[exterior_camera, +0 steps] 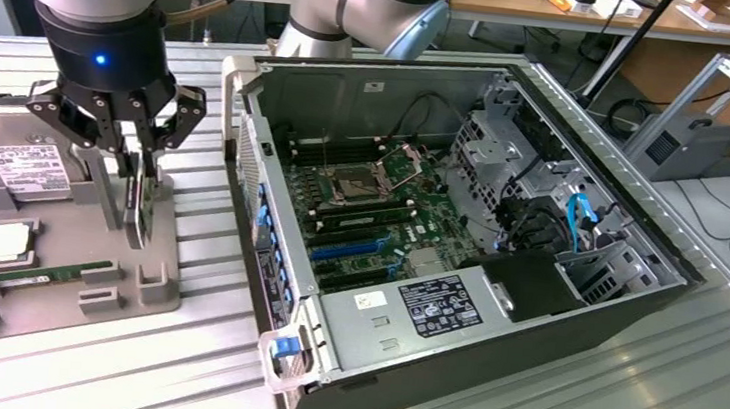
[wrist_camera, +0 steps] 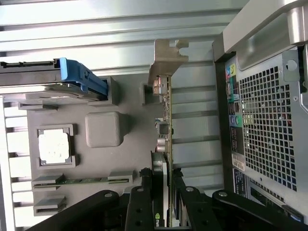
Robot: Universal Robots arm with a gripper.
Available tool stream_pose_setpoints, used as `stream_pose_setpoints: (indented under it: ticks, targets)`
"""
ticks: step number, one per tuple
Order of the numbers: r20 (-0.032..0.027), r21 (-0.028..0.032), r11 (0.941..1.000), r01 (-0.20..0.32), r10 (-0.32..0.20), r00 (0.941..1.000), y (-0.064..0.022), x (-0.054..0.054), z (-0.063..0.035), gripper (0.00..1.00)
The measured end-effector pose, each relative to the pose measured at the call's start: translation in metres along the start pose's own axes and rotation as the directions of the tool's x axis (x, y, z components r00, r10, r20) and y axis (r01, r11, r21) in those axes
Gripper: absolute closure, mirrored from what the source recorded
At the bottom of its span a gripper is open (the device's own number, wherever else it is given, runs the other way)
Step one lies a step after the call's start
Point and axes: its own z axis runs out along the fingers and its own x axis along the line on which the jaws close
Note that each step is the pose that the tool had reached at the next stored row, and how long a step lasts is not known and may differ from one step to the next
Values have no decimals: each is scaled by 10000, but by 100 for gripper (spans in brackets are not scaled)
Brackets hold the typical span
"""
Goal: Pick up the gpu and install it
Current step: 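Pick up the gpu and move the gpu toward the slot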
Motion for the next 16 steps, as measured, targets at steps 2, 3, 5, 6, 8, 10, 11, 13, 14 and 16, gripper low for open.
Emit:
stream_pose_setpoints:
  ticks: [2, 3, 5, 6, 8, 10, 11, 13, 14, 16]
  targets:
    - [7, 100, 9999, 19, -19, 10000, 0, 0, -7, 73]
    - [10, 151, 9999, 35, -35, 10000, 0, 0, -11, 73]
    - [14, 217, 9997, 119, -120, 9999, 1, 0, -21, 73]
    - [6, 219, 9992, 326, -326, 9995, 2, -1, -25, 73]
    - [-2, 221, 9989, 423, -423, 9991, 2, -1, -35, 73]
    - [-1, 221, 9989, 424, -424, 9991, 3, -1, -57, 73]
    - [-1, 221, 9989, 425, -425, 9991, 3, -2, -66, 73]
    - [-1, 220, 9989, 426, -426, 9991, 4, -2, -90, 73]
    - [0, 220, 9988, 426, -426, 9991, 4, -2, -100, 73]
    - [0, 220, 9988, 427, -427, 9991, 6, -3, -137, 73]
